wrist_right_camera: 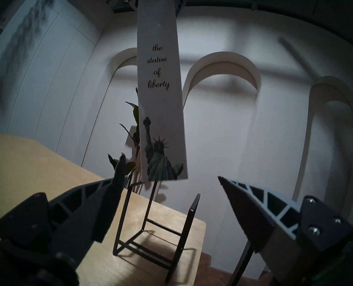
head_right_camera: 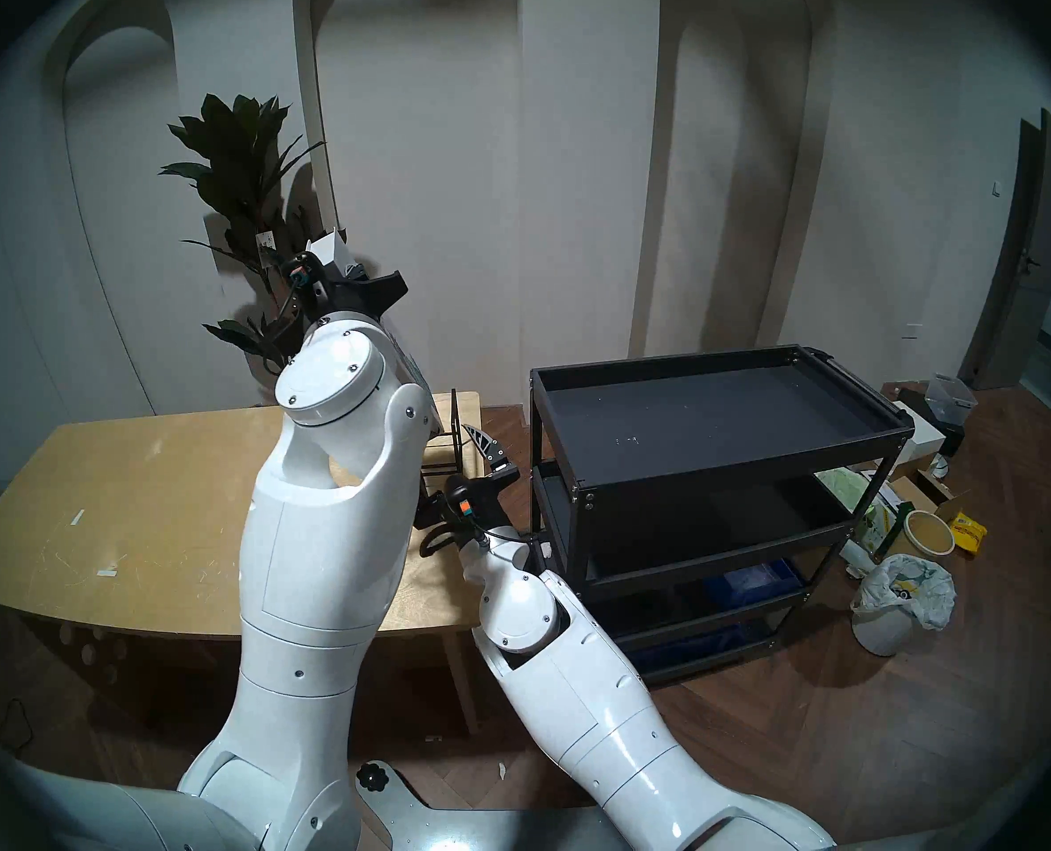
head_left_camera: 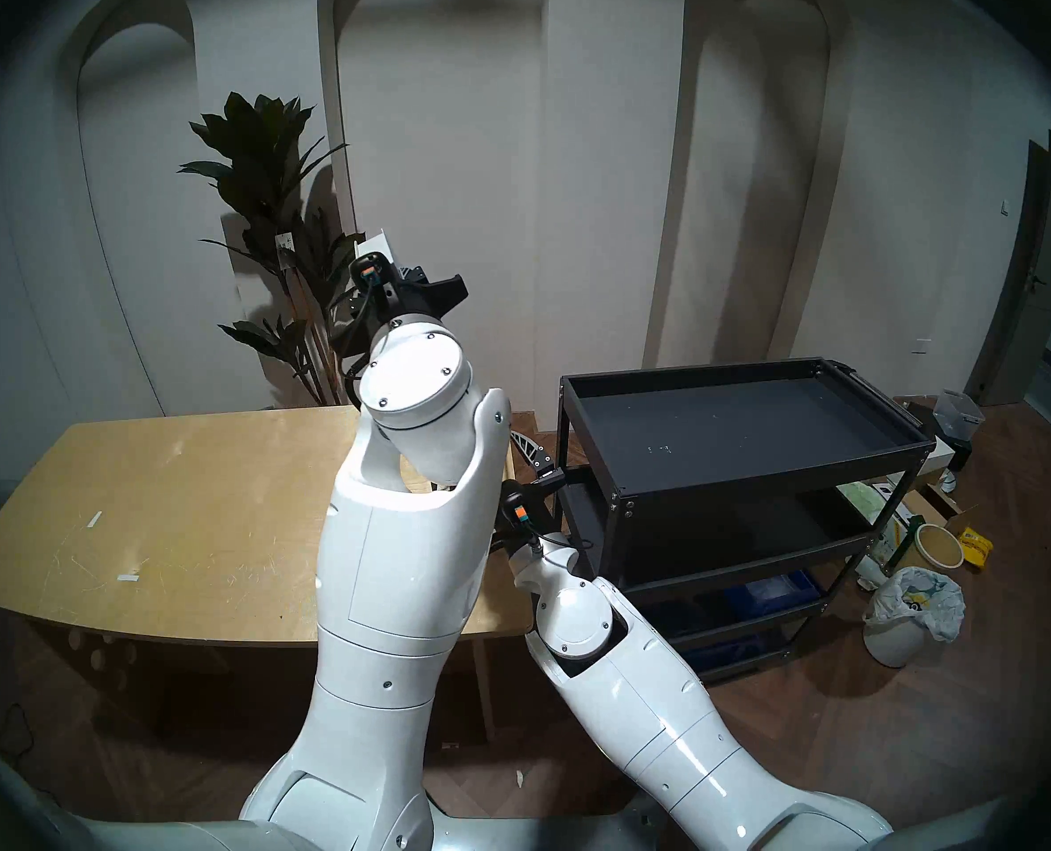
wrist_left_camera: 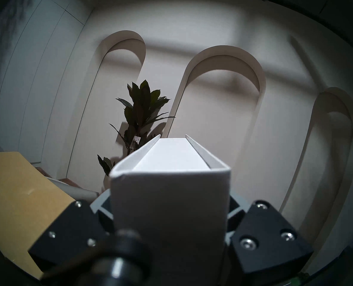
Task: Transfer books between table and cart
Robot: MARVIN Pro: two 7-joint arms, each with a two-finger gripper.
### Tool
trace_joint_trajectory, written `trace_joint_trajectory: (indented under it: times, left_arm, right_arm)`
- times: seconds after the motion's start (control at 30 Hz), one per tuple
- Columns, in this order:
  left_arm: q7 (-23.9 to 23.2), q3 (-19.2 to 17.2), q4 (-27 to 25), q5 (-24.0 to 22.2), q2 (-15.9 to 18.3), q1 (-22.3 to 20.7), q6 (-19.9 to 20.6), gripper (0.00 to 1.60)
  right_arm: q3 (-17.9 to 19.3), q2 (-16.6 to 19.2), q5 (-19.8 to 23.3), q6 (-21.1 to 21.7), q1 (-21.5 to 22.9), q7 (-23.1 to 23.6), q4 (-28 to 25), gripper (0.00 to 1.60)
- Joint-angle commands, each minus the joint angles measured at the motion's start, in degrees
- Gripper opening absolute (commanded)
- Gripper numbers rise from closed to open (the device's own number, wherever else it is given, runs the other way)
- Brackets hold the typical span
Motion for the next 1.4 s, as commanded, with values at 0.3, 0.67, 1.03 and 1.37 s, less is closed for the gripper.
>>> trace_joint_trajectory:
  times: [0.3, 0.67, 1.03, 1.37]
  left_arm:
    - [2.9, 4.0, 1.8, 2.7, -0.6, -0.4, -1.4, 0.00]
    - [3.7, 5.4, 3.0, 1.7, -0.1, -0.5, -1.2, 0.00]
    - [4.0, 6.6, 4.4, 0.4, 1.2, -1.3, 0.8, 0.00]
    - [4.4, 8.2, 4.8, -0.7, 3.8, -2.6, 2.3, 0.00]
  right_arm:
    - [-2.2, -3.6, 6.6, 1.4, 5.7, -3.3, 1.1, 1.60]
    - [-2.7, -4.6, 8.0, 3.1, 8.0, -3.3, 2.0, 1.60]
    - [-3.2, -4.5, 9.4, 4.7, 10.9, -3.2, 3.6, 1.60]
    - [-3.2, -4.7, 12.3, 5.4, 12.2, -2.5, 4.7, 1.60]
